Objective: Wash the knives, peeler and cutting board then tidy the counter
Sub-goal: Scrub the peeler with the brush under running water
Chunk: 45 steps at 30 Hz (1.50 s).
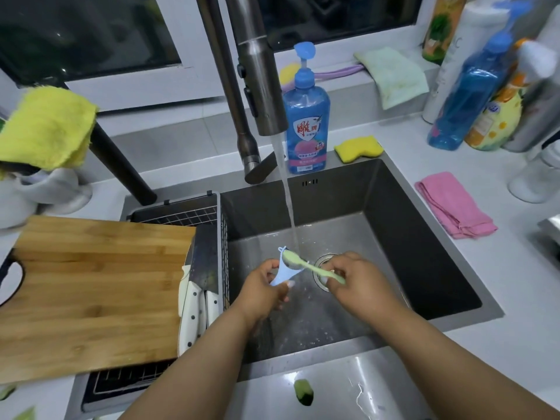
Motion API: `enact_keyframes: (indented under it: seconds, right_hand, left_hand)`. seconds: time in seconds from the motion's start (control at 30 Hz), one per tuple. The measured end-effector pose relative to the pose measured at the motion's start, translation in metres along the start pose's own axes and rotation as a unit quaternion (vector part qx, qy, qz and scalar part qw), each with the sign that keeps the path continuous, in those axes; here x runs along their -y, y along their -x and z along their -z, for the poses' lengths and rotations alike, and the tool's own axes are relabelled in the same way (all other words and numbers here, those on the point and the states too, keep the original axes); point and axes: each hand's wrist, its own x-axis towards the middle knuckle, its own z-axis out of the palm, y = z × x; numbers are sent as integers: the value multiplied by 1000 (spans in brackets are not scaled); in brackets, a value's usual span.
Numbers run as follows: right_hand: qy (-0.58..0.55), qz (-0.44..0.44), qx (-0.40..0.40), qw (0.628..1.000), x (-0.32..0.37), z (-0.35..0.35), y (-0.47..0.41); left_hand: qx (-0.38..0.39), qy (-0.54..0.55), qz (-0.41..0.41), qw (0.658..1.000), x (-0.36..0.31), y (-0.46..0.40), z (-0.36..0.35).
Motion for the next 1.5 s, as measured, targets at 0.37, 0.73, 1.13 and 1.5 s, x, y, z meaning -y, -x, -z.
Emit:
enact_keyframes:
  seconds: [0.37, 0.73, 1.13, 1.5]
  right_hand:
    - [8, 4, -48, 999, 10, -13, -7]
    - [-12, 37, 5, 999, 7, -12, -11]
    - [23, -20, -60, 998, -4, -17, -14]
    - [105, 6, -57, 993, -6, -13, -14]
  left_hand:
    - [40, 54, 29, 997, -25, -8, 2]
    - [29, 102, 89, 990, -24, -15, 5]
    - [134, 371, 310, 865, -31, -19, 13]
    - [131, 426, 319, 836, -37, -15, 19]
